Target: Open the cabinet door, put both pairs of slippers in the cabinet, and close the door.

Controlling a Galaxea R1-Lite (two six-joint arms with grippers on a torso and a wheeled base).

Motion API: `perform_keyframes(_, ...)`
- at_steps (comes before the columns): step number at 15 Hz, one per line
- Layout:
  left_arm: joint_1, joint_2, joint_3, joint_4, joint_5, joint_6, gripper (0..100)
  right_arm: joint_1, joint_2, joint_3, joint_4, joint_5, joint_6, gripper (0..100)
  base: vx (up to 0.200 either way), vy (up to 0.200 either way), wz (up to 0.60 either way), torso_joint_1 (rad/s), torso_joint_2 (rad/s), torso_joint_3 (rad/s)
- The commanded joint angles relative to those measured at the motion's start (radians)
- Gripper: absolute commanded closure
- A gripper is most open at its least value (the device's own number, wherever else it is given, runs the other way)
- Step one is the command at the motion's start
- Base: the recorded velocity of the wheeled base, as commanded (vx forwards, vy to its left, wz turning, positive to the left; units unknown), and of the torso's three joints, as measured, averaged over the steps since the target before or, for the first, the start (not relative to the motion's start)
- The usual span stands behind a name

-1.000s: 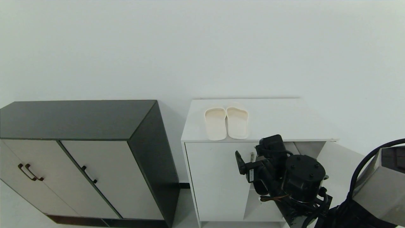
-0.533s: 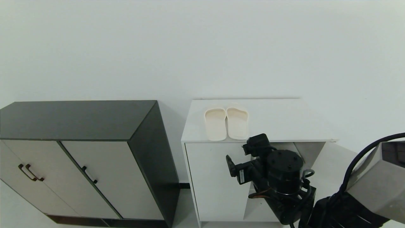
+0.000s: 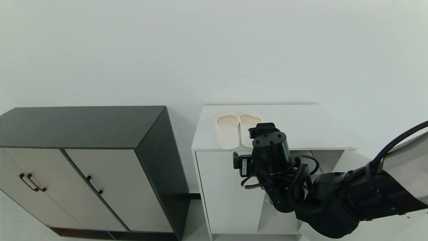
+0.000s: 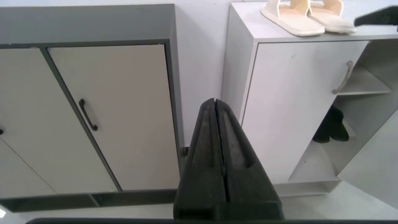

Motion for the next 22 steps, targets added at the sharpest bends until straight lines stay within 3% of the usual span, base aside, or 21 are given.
perform_keyframes(1,-0.001,0.001,0.000,0.000,0.000,-0.002,100,0.000,0.003,-0.015,0.000,-0.001,0.001,0,0.000,0.000,0.00,0.000,0.00,0.000)
perform_keyframes(11,-0.001,0.001,0.000,0.000,0.000,-0.003,100,-0.015,0.106,-0.095,-0.003,-0.003,-0.004,0,0.200,0.000,0.00,0.004,0.00,0.002)
perform_keyframes(22,-0.001,0.001,0.000,0.000,0.000,-0.003,100,-0.089,0.262,-0.305,-0.006,0.034,-0.078,0,0.000,0.000,0.00,0.000,0.00,0.000)
